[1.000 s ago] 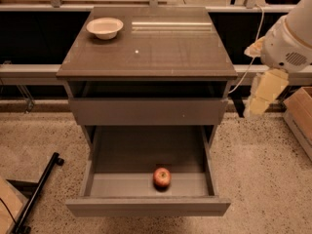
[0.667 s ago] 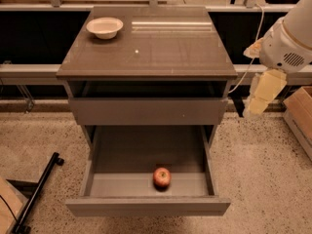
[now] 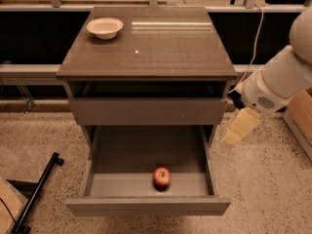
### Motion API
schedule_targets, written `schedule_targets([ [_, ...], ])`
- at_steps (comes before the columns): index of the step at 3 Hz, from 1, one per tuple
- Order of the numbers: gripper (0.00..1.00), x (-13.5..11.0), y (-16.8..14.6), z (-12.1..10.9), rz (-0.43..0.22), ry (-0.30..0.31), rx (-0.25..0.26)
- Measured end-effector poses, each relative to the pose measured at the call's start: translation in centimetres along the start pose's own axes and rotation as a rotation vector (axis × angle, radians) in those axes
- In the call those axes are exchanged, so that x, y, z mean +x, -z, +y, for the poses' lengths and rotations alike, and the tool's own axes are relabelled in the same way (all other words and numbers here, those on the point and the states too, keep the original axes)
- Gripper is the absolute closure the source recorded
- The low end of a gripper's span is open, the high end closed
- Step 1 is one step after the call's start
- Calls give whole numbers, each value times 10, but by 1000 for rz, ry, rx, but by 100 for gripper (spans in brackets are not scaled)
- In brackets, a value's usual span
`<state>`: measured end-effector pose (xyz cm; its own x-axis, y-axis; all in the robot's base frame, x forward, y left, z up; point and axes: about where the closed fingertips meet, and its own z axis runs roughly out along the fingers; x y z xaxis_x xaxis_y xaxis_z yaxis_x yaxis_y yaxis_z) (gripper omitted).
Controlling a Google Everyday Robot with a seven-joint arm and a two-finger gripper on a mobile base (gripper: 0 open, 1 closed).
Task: Pick apple from middle drawer and place on counter
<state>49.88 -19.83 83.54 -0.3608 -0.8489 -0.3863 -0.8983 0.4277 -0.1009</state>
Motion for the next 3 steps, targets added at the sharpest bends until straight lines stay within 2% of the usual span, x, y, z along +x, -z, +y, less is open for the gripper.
schedule_targets([
  [1,0,19,-76,6,-2,-69,-8],
  [2,0,11,-81,-6,-38,-72,44],
  [3,0,11,-80,-6,-38,-72,43],
])
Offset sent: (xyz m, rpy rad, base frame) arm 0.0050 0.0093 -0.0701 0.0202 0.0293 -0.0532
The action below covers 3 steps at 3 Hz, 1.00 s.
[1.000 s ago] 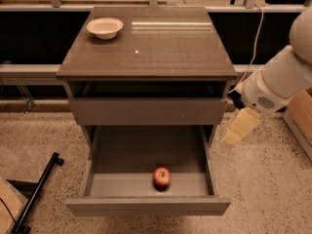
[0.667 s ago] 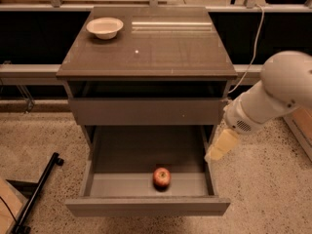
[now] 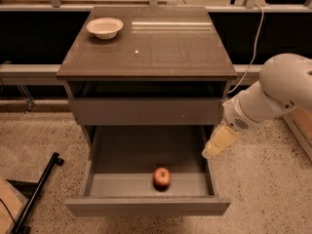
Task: Pick apple from middle drawer and place on counter
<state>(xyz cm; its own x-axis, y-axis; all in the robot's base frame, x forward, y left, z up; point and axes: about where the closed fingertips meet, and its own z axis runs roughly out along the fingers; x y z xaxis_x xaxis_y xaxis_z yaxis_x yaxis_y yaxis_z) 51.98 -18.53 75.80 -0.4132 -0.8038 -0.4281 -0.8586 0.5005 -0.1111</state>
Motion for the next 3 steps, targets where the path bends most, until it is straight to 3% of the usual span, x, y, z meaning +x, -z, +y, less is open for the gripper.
schedule_targets([
  [1,0,0,-23,3,-34,-40,5],
  [2,0,6,-90,13,-118,-153,-25],
  [3,0,4,-150,10,-209,-230,-49],
])
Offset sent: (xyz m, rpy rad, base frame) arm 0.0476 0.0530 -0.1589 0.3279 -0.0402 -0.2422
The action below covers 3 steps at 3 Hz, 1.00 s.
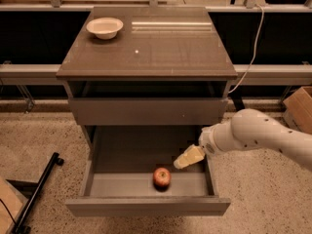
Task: Pick apple from middle drawer and place on counter
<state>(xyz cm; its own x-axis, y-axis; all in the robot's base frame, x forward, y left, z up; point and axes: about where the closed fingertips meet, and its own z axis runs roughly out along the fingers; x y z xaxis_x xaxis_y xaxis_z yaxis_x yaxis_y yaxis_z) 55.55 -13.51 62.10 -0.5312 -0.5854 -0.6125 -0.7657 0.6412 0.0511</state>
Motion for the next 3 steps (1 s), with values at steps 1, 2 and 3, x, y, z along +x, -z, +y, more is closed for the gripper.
schedule_targets([
  [1,0,6,-12,-2,-6,-16,-5],
  [2,0,9,-28,11,-67,-59,-55],
  [3,0,7,-70,29,-179,-117,-124],
])
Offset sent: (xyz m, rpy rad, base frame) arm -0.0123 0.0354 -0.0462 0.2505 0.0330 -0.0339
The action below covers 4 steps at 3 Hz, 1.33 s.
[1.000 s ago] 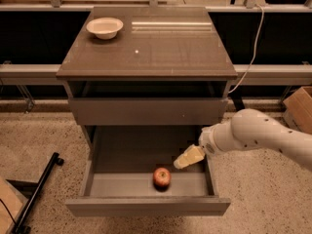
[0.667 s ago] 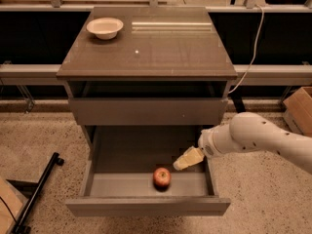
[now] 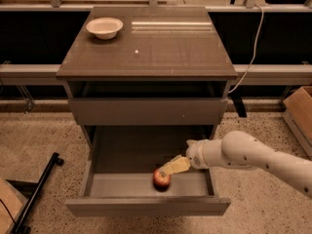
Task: Pick apple from middle drawer and place on counter
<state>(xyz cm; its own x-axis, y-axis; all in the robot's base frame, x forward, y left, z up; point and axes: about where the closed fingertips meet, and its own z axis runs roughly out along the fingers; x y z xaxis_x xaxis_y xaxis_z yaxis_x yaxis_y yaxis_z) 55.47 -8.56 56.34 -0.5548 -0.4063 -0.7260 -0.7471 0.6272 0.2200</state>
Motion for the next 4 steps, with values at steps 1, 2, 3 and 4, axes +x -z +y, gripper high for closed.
schedule_targets([
  [1,0,7,-56,9,-88,-49,-66],
  [2,0,22,-108,17,-95,-92,-108],
  [3,0,60,-162,19,10,-147,-94],
  [4,0,89,-182,9,84,-189,-60],
])
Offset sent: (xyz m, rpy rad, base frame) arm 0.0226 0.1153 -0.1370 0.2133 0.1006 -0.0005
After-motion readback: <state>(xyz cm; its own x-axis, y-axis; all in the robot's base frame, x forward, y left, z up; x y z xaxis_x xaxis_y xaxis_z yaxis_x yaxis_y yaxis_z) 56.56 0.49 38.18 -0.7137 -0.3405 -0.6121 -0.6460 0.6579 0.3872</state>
